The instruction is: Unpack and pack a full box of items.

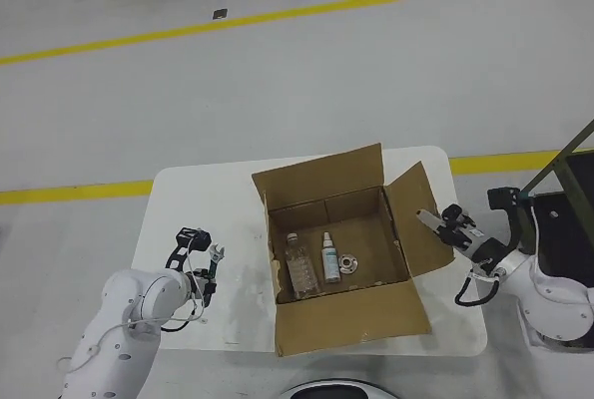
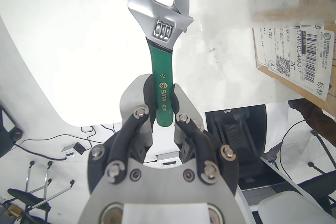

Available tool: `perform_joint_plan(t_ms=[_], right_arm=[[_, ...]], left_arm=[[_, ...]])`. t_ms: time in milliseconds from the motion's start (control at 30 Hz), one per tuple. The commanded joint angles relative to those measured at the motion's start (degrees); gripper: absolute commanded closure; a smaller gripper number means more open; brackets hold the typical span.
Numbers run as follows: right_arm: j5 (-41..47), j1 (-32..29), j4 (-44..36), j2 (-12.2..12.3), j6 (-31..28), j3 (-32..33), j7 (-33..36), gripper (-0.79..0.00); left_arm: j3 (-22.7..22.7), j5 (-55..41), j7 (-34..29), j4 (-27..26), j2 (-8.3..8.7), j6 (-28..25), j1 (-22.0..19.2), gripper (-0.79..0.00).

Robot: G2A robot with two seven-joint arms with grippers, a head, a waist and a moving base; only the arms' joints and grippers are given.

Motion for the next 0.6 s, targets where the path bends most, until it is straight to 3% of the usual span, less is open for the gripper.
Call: perform_joint_plan(t_ms=[0, 67, 333, 567], right_arm=[[0.50, 0.27, 0.58, -0.01, 1.34, -0.96, 0.96, -0.123], [1.17, 0.53, 0.97, -0.05, 2.88, -1.84, 1.56, 0.000], [7.28, 0.30, 0.65, -0.26, 10.11, -2.92, 2.92, 0.000], [16.13, -2.01, -2.17, -1.09, 15.23, -5.71, -1.26, 0.000]], left_arm=[[0.00, 0.00, 0.00, 0.00, 0.00, 0.00, 0.00, 0.000], [0.00, 0.00, 0.00, 0.00, 0.00, 0.00, 0.00, 0.000], [0.00, 0.00, 0.00, 0.00, 0.00, 0.00, 0.00, 0.000], [0.00, 0.00, 0.00, 0.00, 0.00, 0.00, 0.00, 0.000]])
